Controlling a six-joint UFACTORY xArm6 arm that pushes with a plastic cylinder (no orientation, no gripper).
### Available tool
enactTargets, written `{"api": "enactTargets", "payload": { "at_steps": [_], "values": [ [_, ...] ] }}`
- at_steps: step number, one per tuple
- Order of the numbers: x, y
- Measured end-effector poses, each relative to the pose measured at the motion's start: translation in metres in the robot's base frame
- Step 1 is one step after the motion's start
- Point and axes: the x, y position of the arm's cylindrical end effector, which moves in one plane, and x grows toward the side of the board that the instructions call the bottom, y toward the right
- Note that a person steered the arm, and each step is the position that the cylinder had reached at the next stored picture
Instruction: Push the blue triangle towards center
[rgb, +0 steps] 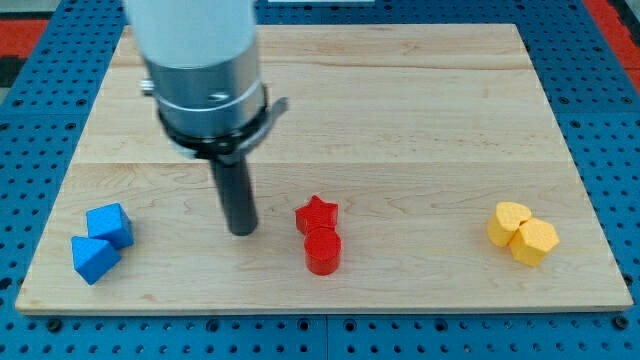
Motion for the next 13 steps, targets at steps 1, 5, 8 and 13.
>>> {"api": "enactTargets", "payload": {
  "at_steps": [1, 5, 8, 13],
  "values": [
    [0.022, -0.006],
    [0.086, -0.153],
    [0.045, -0.169],
    [0.06, -0.11]
  ]
}}
